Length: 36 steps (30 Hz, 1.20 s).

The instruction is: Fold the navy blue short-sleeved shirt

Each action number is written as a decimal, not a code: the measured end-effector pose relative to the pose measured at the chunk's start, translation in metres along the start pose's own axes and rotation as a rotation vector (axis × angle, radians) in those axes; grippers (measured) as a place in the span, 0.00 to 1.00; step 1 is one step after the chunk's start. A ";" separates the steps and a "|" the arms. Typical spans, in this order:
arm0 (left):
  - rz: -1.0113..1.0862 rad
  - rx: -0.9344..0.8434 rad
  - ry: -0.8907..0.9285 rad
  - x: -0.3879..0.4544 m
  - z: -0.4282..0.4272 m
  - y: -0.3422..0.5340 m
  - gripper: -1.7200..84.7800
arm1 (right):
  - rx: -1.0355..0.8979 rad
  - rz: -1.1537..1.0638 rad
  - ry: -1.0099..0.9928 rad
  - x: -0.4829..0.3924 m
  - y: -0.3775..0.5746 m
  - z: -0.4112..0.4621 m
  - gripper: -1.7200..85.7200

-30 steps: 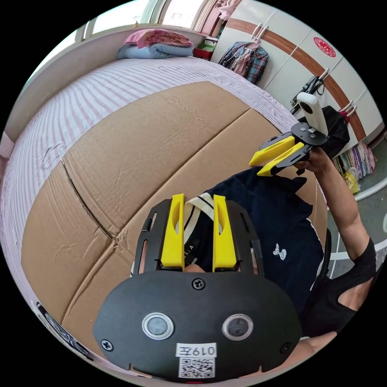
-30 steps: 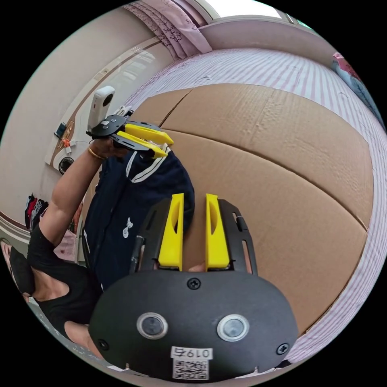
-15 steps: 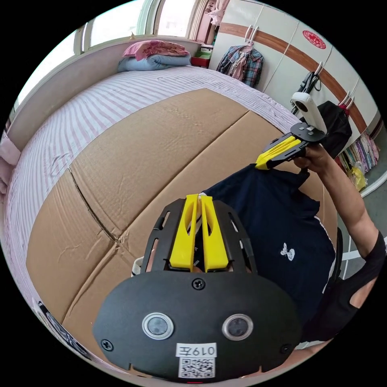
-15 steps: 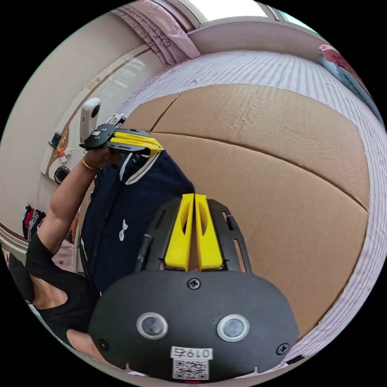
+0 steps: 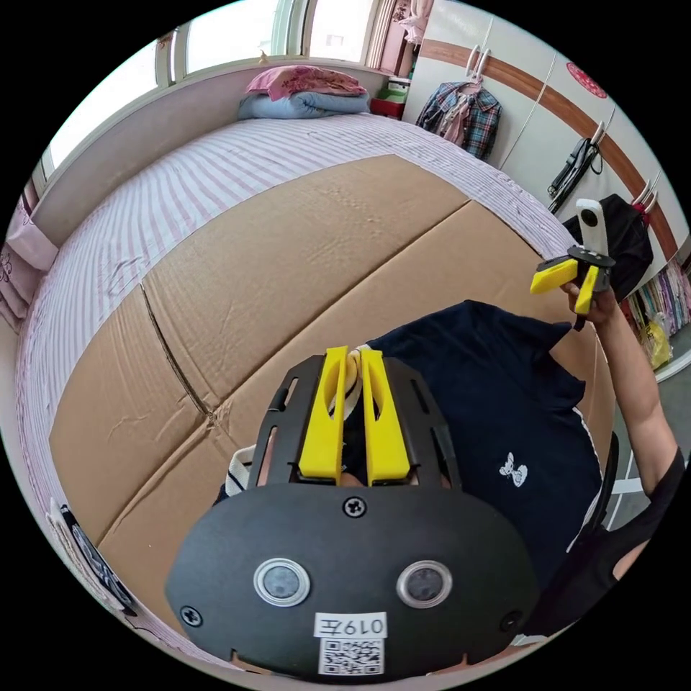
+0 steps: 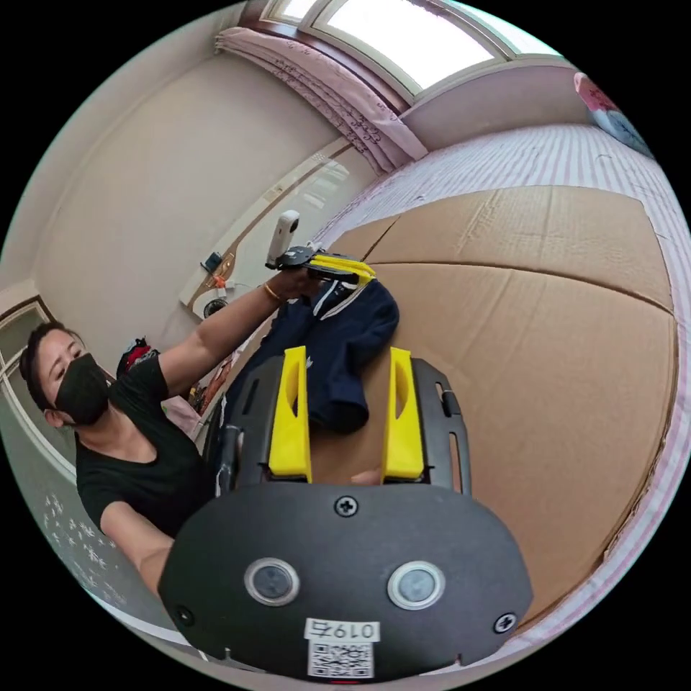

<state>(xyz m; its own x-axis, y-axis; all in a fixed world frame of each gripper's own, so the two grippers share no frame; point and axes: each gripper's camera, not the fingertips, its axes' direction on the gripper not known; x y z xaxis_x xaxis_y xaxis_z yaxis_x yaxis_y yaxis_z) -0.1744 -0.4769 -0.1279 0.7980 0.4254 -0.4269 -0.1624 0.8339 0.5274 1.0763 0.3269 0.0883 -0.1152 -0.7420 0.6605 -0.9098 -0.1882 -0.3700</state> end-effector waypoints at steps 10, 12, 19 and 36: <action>0.237 0.147 0.171 0.075 -0.030 -0.032 0.11 | -0.107 -0.117 0.233 -0.044 0.037 0.011 0.09; 0.301 0.058 0.145 0.107 -0.005 -0.048 0.11 | -0.075 -0.109 0.220 -0.042 0.041 0.004 0.06; 0.326 -0.049 0.111 0.137 0.031 -0.075 0.11 | -0.084 -0.078 0.228 -0.031 0.050 0.000 0.02; 0.242 -0.030 0.002 0.178 0.043 -0.089 0.05 | 0.104 0.494 0.202 0.053 0.108 -0.017 0.02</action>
<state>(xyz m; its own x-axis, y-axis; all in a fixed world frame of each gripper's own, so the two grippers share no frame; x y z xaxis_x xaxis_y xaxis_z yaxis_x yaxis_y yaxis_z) 0.0071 -0.4904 -0.2198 0.7324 0.6148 -0.2926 -0.3655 0.7176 0.5928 0.9655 0.2783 0.0941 -0.6027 -0.6218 0.5001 -0.6850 0.0816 -0.7240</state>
